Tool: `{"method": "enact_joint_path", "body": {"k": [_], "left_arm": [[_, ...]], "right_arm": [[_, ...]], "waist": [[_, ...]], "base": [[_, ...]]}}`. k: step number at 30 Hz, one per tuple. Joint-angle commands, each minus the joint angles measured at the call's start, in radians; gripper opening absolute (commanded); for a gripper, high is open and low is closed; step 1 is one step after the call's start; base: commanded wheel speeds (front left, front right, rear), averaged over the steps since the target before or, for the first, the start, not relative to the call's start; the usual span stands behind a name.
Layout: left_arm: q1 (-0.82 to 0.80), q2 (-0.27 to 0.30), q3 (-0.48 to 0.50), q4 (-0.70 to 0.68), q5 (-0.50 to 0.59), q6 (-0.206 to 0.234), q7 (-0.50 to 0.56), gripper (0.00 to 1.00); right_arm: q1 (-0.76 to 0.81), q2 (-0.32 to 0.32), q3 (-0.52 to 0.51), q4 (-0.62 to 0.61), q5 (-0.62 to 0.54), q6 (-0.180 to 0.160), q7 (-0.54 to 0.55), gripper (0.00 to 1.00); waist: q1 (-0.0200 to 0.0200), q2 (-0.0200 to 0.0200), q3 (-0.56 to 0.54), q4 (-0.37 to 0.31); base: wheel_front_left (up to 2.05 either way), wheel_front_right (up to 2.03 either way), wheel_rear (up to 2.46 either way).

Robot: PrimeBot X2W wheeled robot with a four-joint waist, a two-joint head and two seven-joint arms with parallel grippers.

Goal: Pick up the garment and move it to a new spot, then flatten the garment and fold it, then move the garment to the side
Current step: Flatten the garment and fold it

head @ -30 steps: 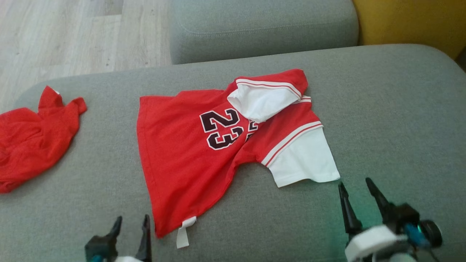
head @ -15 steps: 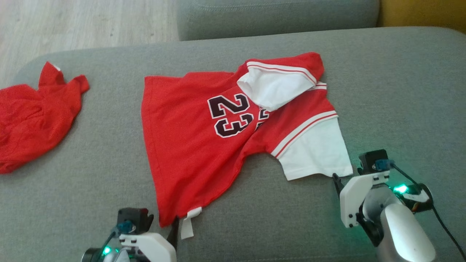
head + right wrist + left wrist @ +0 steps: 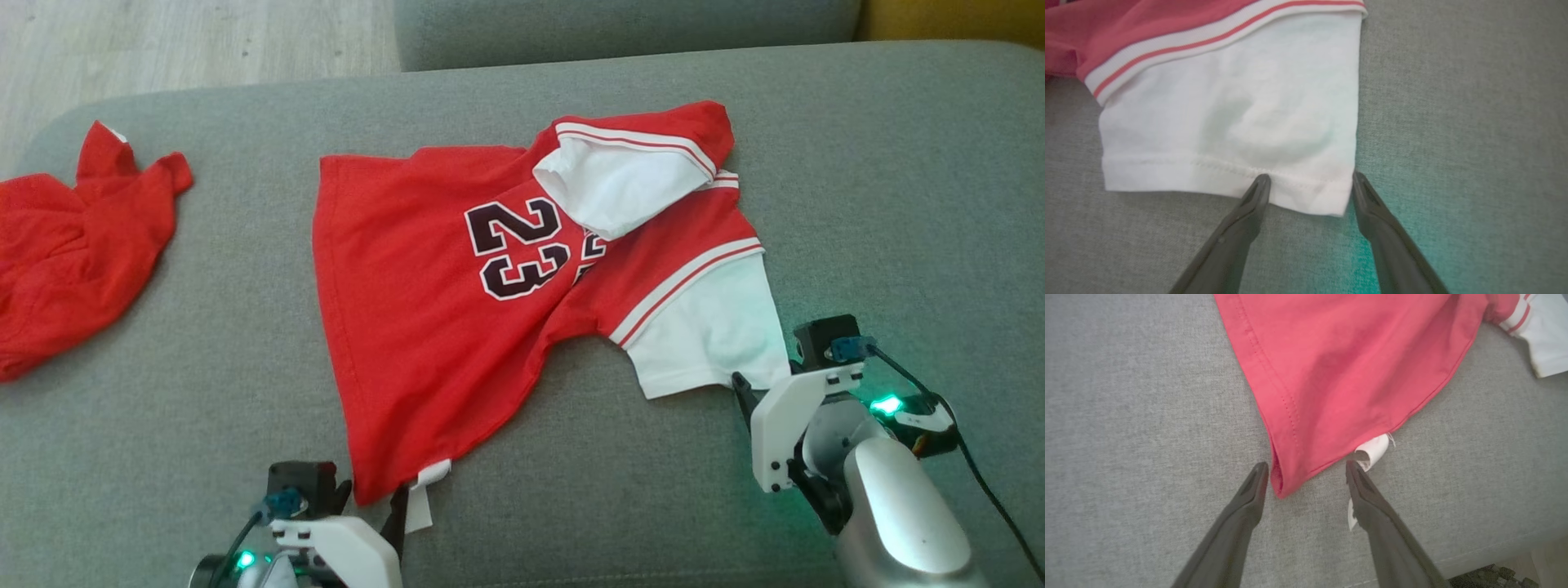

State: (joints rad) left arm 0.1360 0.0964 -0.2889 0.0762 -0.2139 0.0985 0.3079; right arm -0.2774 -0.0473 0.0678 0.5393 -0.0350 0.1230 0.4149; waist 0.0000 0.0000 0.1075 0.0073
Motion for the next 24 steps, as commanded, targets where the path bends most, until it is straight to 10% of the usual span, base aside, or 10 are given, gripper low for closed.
{"method": "enact_joint_path", "body": {"k": [1,5,9,10,12,24], "left_arm": [[-0.052,0.001,0.028,-0.028,-0.002,0.009,-0.002,1.0],[-0.072,-0.002,0.027,0.002,-0.009,0.01,-0.007,0.93],[-0.098,-0.008,0.027,0.045,-0.017,0.012,-0.021,0.15],[-0.104,-0.01,0.027,0.056,-0.022,0.012,-0.027,0.0],[-0.113,-0.012,0.023,0.081,-0.029,0.007,-0.029,0.0],[-0.042,-0.023,0.127,-0.173,-0.278,-0.057,-0.011,0.0]], "right_arm": [[-0.036,-0.003,0.032,-0.023,0.005,0.008,0.003,1.0],[-0.042,-0.003,0.052,-0.017,0.021,0.008,0.007,1.0],[-0.05,-0.003,0.065,-0.008,0.047,0.008,0.007,1.0],[-0.052,-0.003,0.067,-0.005,0.055,0.008,0.007,0.58],[-0.054,-0.003,0.073,0.002,0.074,0.008,0.004,0.0],[-0.012,-0.011,0.005,-0.274,0.37,0.008,-0.05,0.0]], "waist": [[0.0,0.0,0.002,-0.001],[0.0,0.0,0.01,-0.001],[0.0,0.0,0.013,0.0],[0.0,0.0,0.012,0.001],[0.0,0.0,0.007,0.002],[0.0,0.0,-0.071,-0.01]], "base": [[0.0,0.0,0.0],[0.0,0.0,0.0],[0.0,0.0,0.0],[0.0,0.0,0.0],[0.0,0.0,0.0],[0.0,0.0,0.0]]}}
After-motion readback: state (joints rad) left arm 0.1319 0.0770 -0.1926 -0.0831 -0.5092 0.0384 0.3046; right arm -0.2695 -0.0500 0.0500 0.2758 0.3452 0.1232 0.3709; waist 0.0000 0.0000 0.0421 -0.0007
